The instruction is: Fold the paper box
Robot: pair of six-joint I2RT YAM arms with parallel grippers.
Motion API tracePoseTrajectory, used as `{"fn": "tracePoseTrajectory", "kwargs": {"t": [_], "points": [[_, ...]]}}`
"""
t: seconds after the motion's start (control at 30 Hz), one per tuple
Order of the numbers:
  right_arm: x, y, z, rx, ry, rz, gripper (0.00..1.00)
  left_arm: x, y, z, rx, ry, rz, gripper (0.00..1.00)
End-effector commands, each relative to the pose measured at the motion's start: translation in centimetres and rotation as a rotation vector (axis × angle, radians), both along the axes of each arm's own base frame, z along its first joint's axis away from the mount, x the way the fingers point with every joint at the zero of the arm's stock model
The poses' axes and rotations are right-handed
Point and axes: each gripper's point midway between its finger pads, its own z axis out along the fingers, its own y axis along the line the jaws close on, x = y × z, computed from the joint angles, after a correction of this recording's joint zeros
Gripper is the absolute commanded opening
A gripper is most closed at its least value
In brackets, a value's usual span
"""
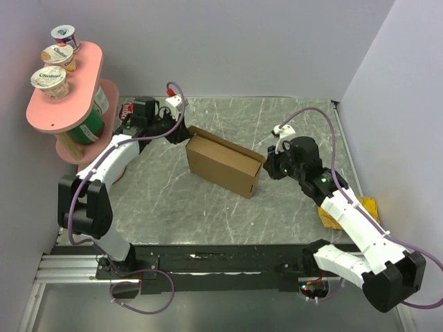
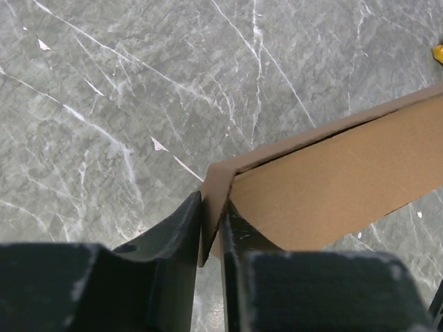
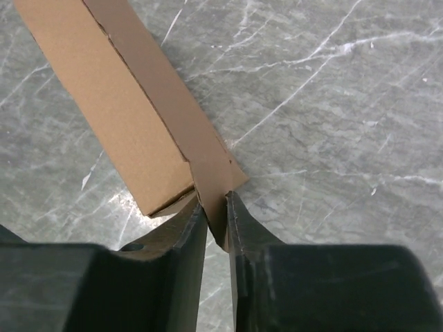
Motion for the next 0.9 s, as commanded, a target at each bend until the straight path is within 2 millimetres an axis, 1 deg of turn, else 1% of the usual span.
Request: {"fn": "tracePoseTrajectory", "kwargs": {"t": [0.0, 0.07, 0.1, 0.13, 0.17, 0.2, 0.23, 0.27, 0.37, 0.43, 0.6, 0.77, 0.87], "points": [[-0.1, 0.3, 1.5, 0.035, -0.003, -0.015, 0.19, -0.3, -0.7, 2.9, -0.007, -0.078, 0.047, 0.17], [-0.1, 0.4, 1.8, 0.051, 0.0, -0.02, 0.16, -0.6, -1.4, 2.7, 0.007, -0.067, 0.061, 0.15], [0.0, 0.5, 1.8, 0.054, 0.003, -0.022, 0.15, -0.3, -1.2, 2.4, 0.028, -0.065, 0.095, 0.13], [0.1, 0.6, 2.1, 0.066, 0.002, -0.032, 0.13, -0.7, -1.9, 2.2, 0.034, -0.054, 0.099, 0.12], [0.3, 0.5, 2.2, 0.071, 0.002, -0.043, 0.11, -0.7, -2.2, 1.9, 0.045, -0.046, 0.109, 0.11], [0.3, 0.5, 2.3, 0.079, 0.003, -0.051, 0.09, -0.5, -2.1, 1.6, 0.067, -0.042, 0.144, 0.1], [0.5, 0.6, 2.5, 0.099, 0.008, -0.07, 0.08, -0.8, -2.8, 1.4, 0.069, -0.027, 0.148, 0.09], [0.6, 0.5, 2.6, 0.107, 0.007, -0.089, 0.04, -0.8, -2.8, 0.9, 0.081, -0.008, 0.168, 0.08], [1.1, 0.3, 2.5, 0.129, 0.024, -0.145, 0.0, -1.1, -3.1, 0.3, 0.094, 0.013, 0.2, 0.08], [1.4, 0.4, 2.7, 0.149, 0.024, -0.168, 0.0, -1.4, -3.4, 0.4, 0.078, 0.033, 0.236, 0.07], [2.3, 0.6, 3.0, 0.182, 0.025, -0.206, 0.0, -2.1, -3.4, 0.5, 0.062, 0.041, 0.256, 0.05], [3.2, 1.0, 3.9, 0.235, 0.002, -0.24, 0.0, -2.9, -3.5, -0.5, 0.053, 0.09, 0.275, 0.05], [3.7, 0.7, 3.8, 0.253, -0.012, -0.289, 0.0, -3.0, -3.6, -0.7, 0.042, 0.104, 0.296, 0.04]]}}
